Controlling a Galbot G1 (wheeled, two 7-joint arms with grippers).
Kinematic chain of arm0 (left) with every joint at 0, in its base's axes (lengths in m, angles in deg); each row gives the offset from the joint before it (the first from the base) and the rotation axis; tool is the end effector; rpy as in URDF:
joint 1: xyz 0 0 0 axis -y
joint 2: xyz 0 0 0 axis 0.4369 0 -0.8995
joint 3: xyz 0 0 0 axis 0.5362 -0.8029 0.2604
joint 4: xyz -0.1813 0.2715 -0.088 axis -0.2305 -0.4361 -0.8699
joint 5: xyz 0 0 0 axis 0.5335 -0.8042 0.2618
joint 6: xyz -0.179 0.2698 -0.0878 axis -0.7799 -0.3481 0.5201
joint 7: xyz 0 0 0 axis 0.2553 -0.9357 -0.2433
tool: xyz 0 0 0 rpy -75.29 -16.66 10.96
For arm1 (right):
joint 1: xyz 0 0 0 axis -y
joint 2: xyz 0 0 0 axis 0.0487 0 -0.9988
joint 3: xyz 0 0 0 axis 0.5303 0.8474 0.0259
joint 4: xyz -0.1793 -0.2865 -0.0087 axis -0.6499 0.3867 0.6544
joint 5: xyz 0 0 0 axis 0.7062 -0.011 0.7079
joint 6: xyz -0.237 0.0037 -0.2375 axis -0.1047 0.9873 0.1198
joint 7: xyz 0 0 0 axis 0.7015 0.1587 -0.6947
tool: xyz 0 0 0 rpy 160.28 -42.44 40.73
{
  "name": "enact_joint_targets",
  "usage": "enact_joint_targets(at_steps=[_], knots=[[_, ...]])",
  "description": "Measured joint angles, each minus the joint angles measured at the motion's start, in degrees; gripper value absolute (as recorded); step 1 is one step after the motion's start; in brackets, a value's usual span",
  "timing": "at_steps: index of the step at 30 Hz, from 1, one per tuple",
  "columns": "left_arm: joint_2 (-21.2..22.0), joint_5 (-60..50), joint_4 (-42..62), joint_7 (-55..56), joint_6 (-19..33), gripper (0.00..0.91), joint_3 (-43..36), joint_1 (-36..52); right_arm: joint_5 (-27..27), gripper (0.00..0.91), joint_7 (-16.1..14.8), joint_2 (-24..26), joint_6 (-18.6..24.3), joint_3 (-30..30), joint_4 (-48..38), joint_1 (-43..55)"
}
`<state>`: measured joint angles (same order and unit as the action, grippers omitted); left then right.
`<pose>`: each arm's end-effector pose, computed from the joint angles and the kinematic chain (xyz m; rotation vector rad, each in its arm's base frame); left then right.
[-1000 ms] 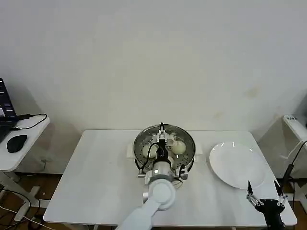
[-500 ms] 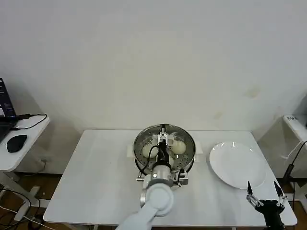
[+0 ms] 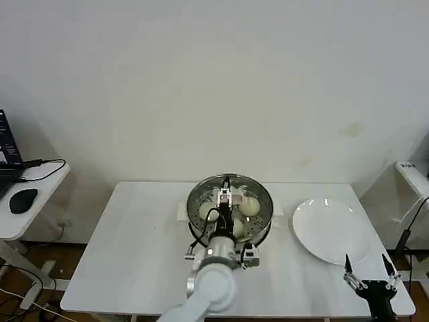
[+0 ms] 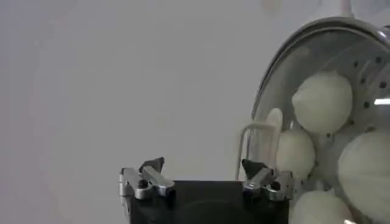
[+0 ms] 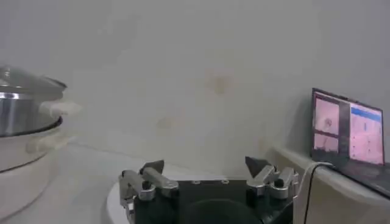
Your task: Take steamed baozi put them in steamer then cover it.
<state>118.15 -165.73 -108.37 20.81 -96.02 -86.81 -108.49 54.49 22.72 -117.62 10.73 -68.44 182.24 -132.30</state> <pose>0.2620 -0.1841 -0.2315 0.2109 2.3302 2.0364 0.0939 -0.1446 -0.3194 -0.2937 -3.0429 0.4035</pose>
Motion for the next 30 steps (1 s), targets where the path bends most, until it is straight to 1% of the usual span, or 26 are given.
enact_joint_targets(at_steps=[10,15,18,21,26,30], knots=[[-2.09,3.73,-3.79,0.75,-0.07,0.907,0.44,-1.59,0.06,0.907,-0.06,0.01,0.07,-0.06,0.34,-0.29],[-4.18,11.52,-6.41,4.78,1.26,0.907,3.03,-3.56,0.05,0.907,0.02,0.13,0.36,0.09,0.32,-0.49],[-5.51,19.98,-7.56,9.29,4.57,0.907,6.38,-5.47,-0.02,0.907,0.18,0.16,0.36,0.45,0.73,-0.7],[-6.84,31.04,-8.69,13.67,9.79,0.907,11.14,-8.03,-0.05,0.907,0.31,0.32,0.41,0.93,1.18,-1.05],[-8.41,49.87,-10.87,20.67,18.36,0.907,20.81,-13.41,0.47,0.907,0.69,0.56,0.85,2.29,2.09,-1.9],[-9.34,63.46,-12.95,24.47,23.34,0.907,29.22,-18.68,0.52,0.907,0.94,0.91,0.78,3.59,2.86,-2.61]])
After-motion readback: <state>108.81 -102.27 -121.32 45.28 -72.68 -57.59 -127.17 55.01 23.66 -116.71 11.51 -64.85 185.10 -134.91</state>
